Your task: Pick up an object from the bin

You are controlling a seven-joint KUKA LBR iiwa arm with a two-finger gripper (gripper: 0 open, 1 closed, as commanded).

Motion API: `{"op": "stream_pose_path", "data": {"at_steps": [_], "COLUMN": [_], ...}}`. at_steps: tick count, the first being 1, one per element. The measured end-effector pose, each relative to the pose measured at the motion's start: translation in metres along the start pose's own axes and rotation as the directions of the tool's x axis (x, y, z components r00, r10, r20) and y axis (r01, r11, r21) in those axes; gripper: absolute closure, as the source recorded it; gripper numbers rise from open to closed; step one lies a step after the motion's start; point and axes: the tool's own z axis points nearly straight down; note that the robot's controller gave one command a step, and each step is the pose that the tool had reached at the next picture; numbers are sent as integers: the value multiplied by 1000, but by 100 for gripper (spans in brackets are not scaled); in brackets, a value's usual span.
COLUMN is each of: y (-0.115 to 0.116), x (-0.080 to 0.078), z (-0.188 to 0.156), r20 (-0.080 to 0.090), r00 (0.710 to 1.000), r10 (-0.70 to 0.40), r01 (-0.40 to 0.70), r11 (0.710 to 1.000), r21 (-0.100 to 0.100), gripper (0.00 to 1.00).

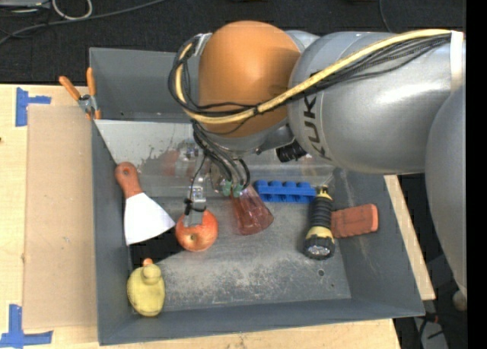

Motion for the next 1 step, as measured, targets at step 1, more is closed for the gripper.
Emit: {"op": "stream_pose_path", "data": {"at_steps": [1], "y": [-1], "x": [-1], "z": [-5], "r20": [8], "r00": [1000], "r10": [4], "r01": [-4], "r11": [1000], "r21": [-1], "gripper": [0]}}
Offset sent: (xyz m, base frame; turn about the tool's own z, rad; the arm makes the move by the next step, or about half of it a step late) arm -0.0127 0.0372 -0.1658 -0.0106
